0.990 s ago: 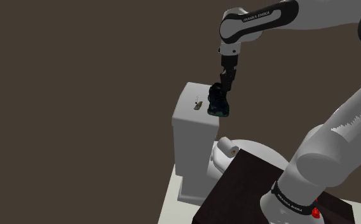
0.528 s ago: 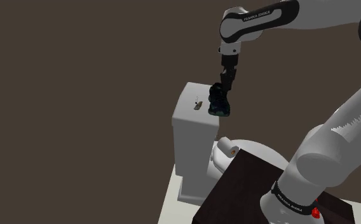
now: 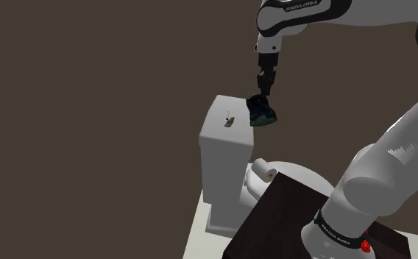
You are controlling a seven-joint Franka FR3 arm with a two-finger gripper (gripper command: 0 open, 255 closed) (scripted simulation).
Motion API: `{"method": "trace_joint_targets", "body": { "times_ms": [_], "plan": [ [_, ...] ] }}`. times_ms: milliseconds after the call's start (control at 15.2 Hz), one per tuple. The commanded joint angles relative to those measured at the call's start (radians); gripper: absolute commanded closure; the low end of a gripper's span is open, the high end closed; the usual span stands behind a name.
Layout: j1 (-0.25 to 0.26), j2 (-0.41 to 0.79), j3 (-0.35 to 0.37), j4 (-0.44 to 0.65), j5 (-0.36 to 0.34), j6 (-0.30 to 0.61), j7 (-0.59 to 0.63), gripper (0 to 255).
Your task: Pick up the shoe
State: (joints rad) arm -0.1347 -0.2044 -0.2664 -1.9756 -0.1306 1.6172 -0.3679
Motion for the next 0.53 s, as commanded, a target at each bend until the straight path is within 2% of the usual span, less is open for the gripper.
{"method": "trace_joint_targets", "body": {
  "times_ms": [0, 462],
  "plan": [
    [0.001, -0.001, 0.001, 0.030, 0.001, -0.029, -0.002, 255],
    [0.002, 0.005, 0.003, 0.105, 0.003, -0.098, -0.008, 255]
  ]
}}
